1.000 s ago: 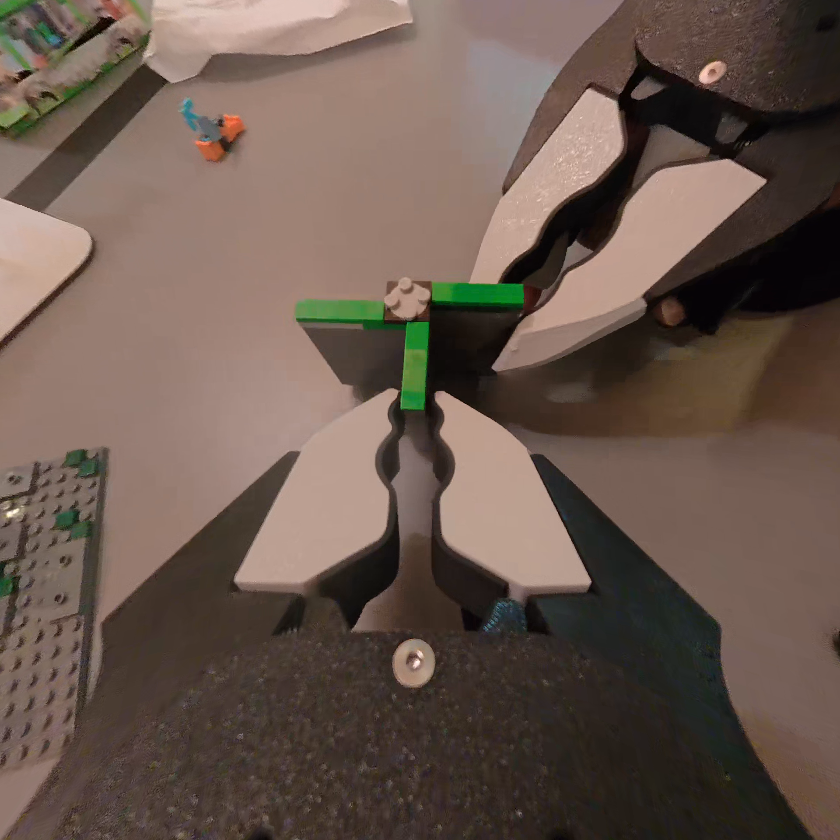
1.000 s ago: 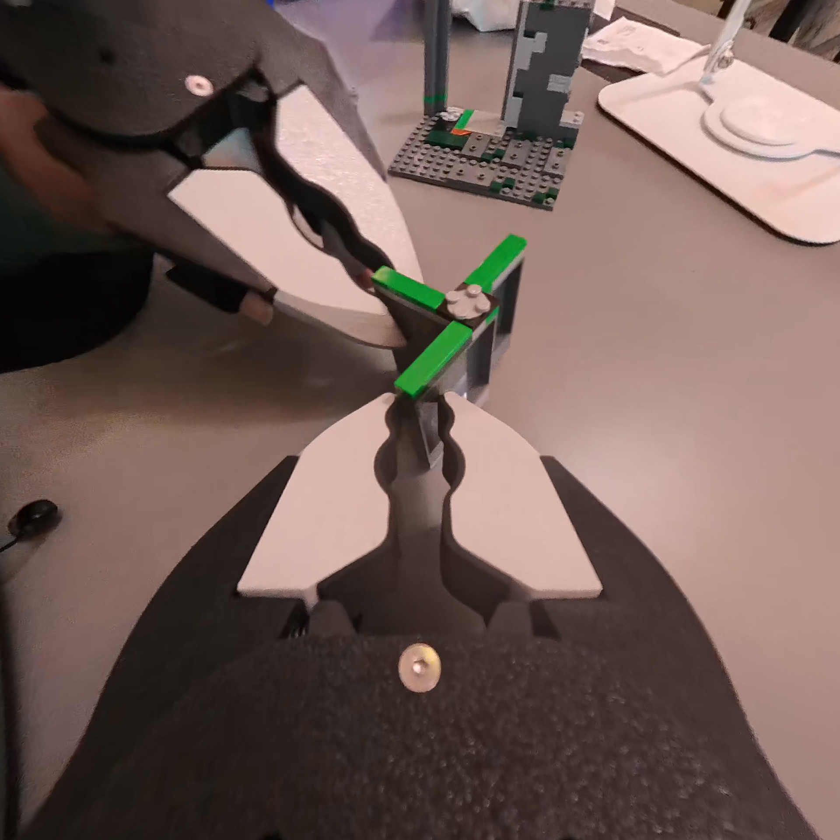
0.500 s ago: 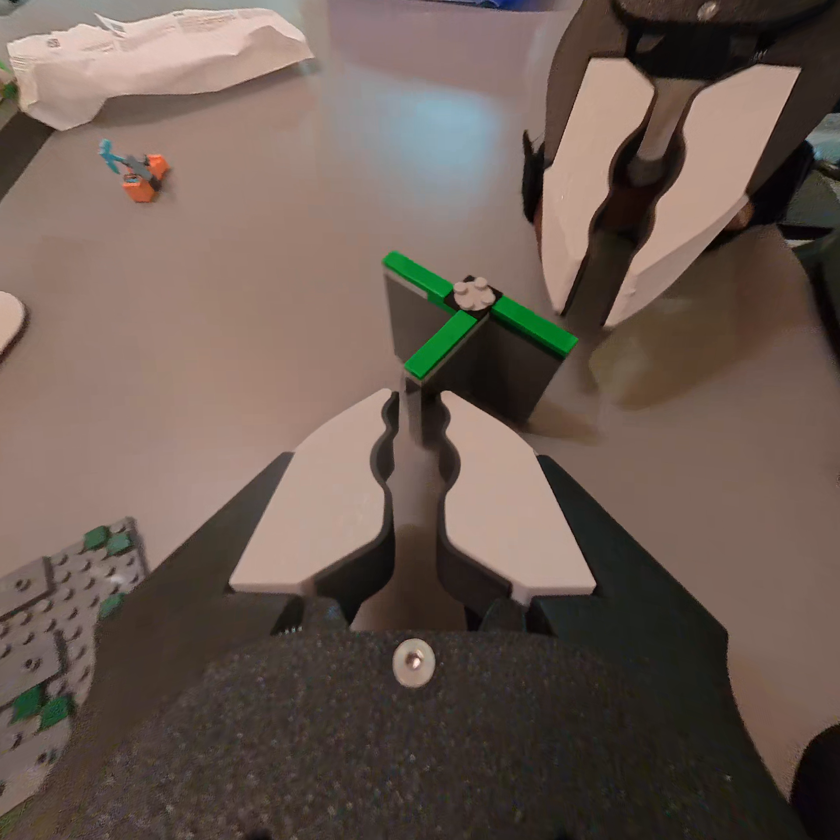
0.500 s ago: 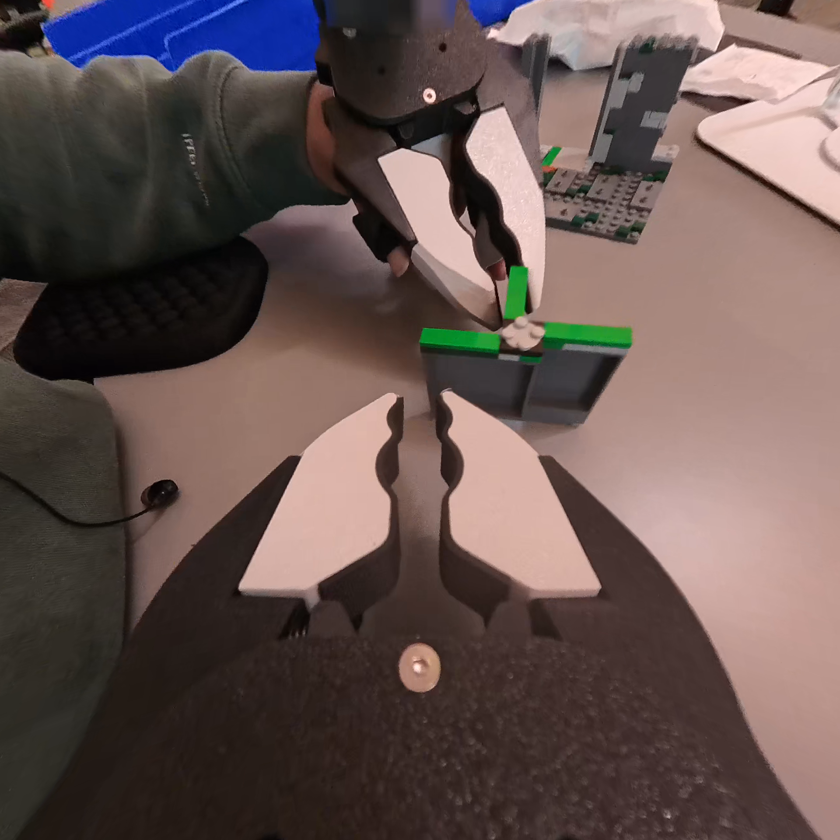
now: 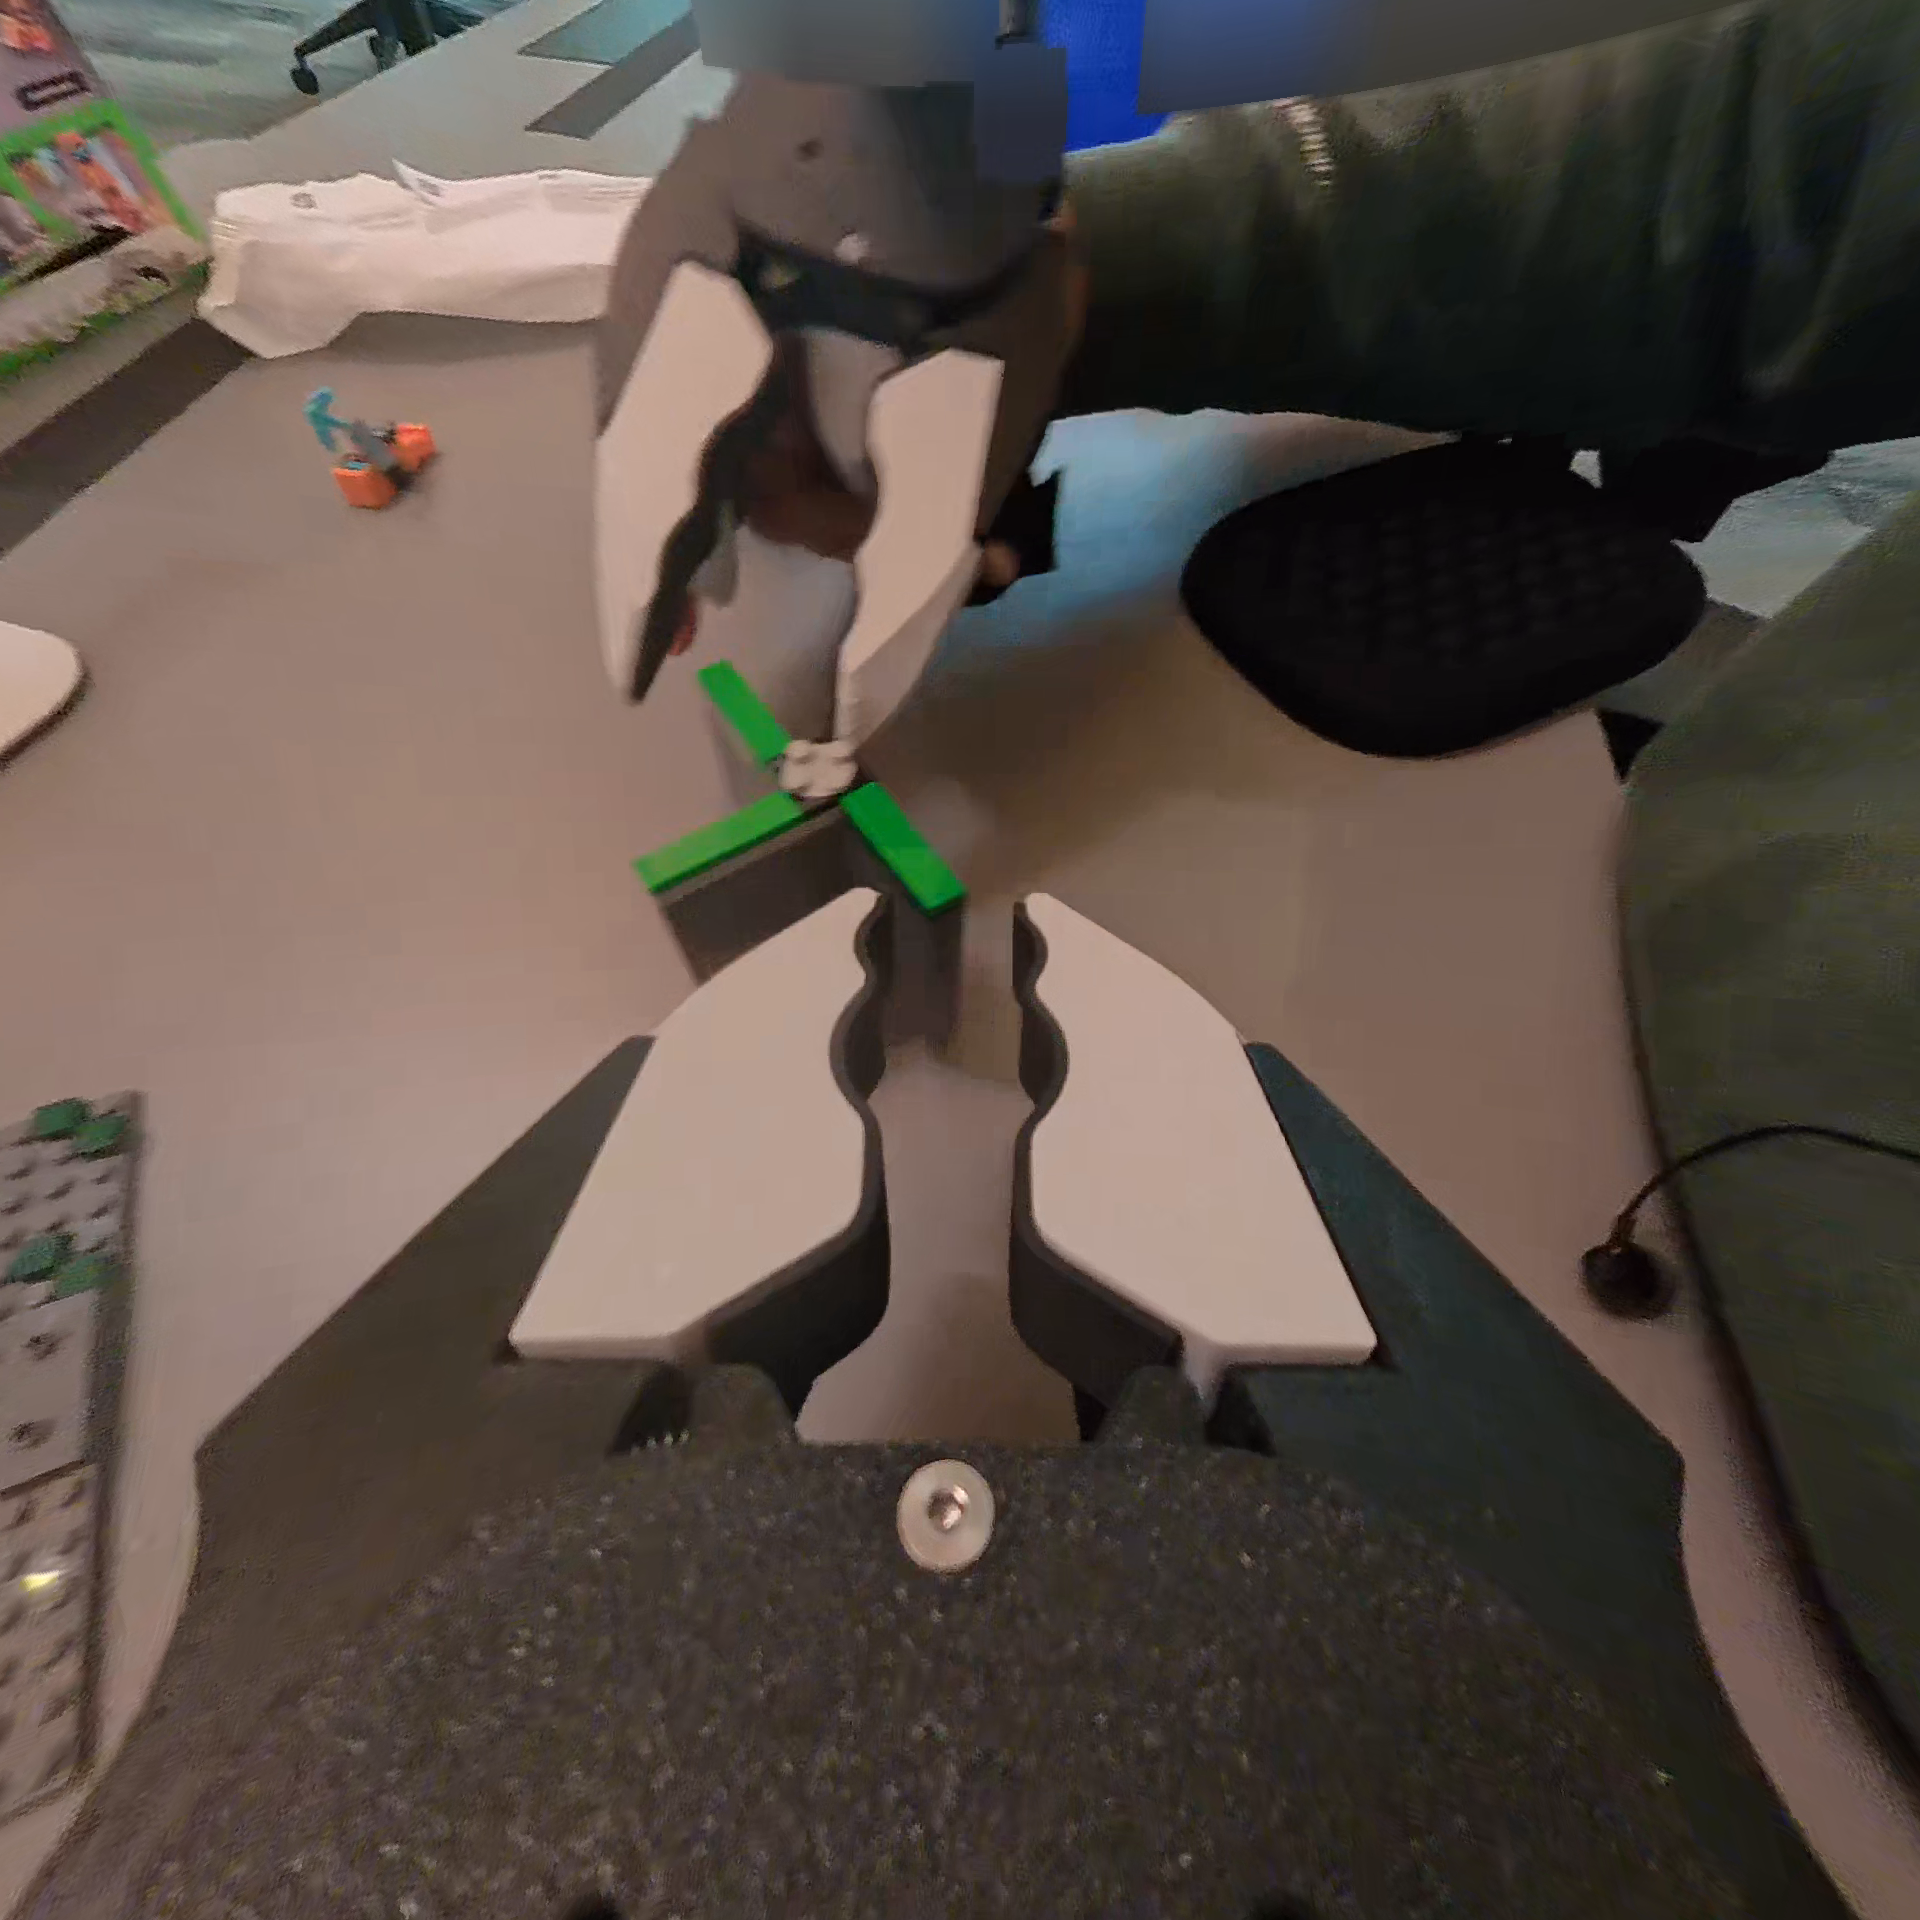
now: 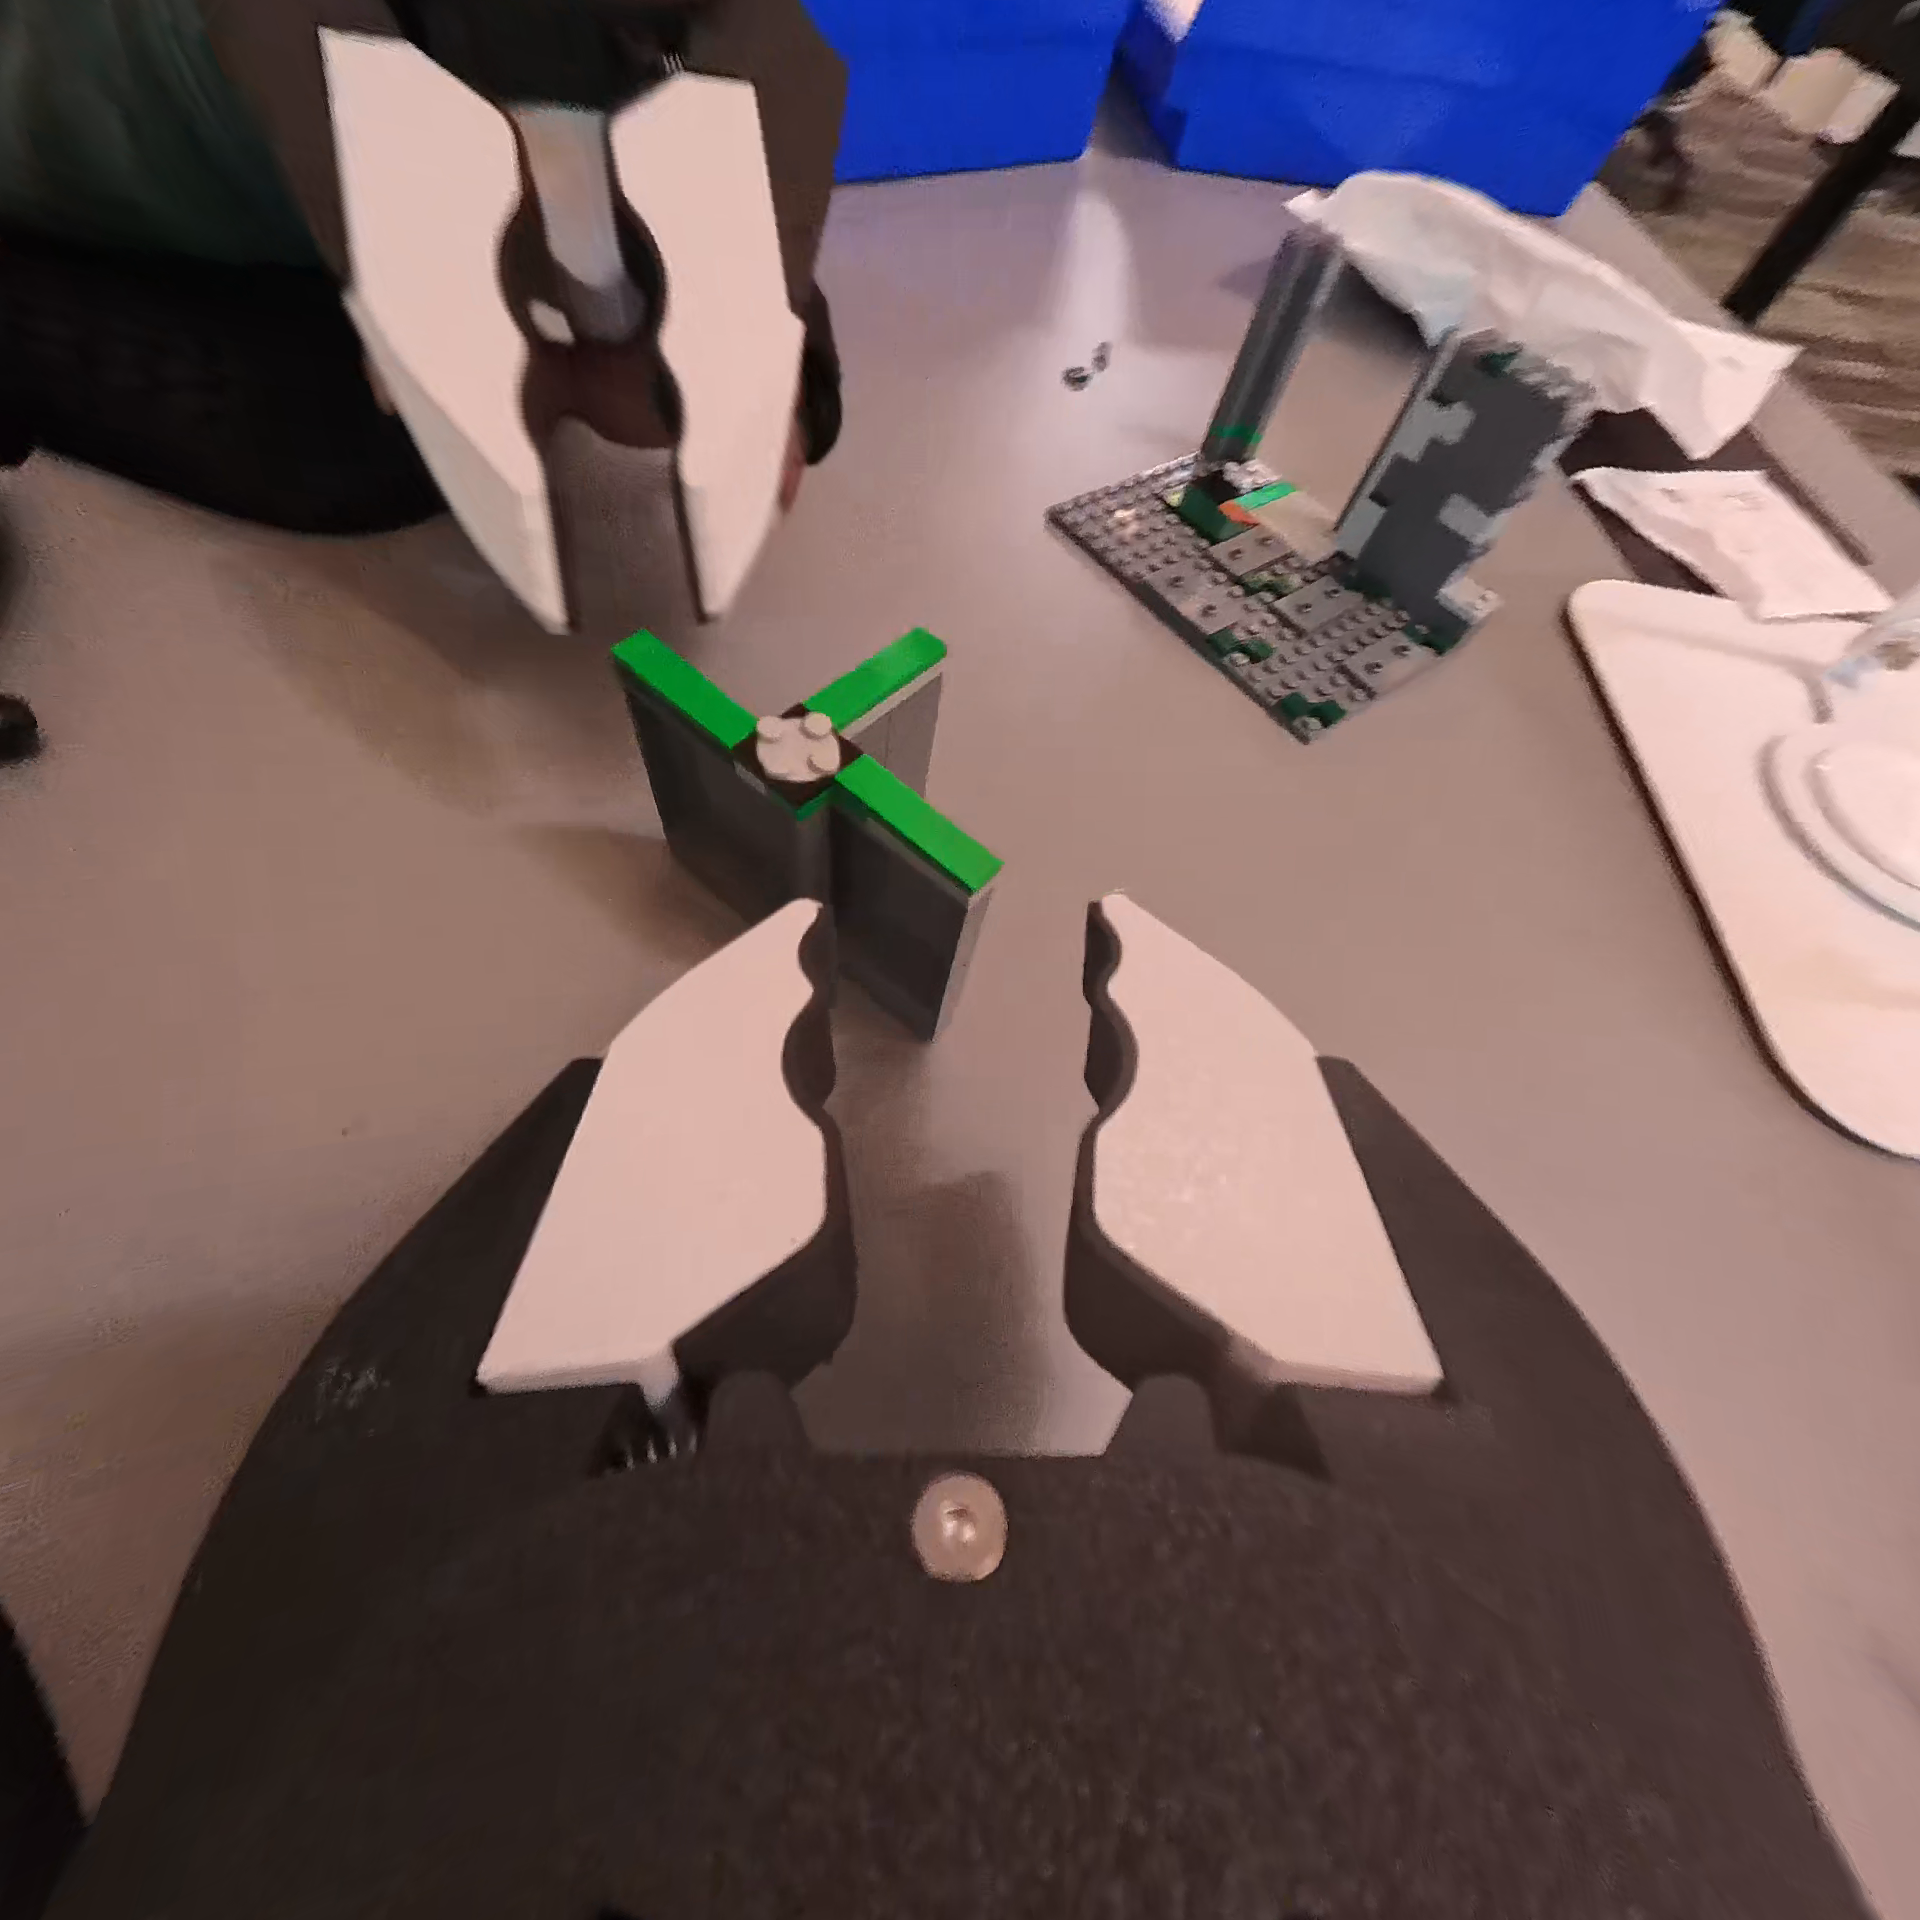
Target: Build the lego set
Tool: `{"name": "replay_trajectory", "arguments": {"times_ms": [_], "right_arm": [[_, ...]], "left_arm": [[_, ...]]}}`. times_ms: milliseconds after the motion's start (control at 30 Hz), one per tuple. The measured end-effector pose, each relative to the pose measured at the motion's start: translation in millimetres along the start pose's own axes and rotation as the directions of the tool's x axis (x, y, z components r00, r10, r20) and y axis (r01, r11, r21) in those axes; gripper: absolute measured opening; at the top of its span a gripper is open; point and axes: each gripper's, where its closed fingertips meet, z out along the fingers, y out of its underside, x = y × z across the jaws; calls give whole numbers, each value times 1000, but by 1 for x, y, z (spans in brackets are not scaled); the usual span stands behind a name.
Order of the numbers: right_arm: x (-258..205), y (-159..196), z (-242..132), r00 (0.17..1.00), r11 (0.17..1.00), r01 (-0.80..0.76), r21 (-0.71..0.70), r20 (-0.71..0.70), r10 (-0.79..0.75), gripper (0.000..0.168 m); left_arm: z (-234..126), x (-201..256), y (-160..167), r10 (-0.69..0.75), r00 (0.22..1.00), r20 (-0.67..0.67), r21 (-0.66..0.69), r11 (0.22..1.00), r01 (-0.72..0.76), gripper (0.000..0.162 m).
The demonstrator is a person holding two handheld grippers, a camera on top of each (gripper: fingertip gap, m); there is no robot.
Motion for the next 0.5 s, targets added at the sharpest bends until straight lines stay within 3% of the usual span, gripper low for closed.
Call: {"name": "replay_trajectory", "arguments": {"times_ms": [100,200,367,500], "right_arm": [[-4,4,11,994,1000,-23,4,106,23,40],[-4,0,12,991,998,-52,46,123,46,21],[4,4,5,997,996,-73,47,14,72,7],[4,5,-9,991,992,-117,58,-58,120,6]], "left_arm": [[10,7,2,-6,1000,29,-24,1000,7,22],[16,-2,9,59,993,106,-81,995,-50,20],[16,-10,10,52,993,107,-86,995,-43,14],[10,-27,9,66,986,153,-80,995,-54,9]]}}
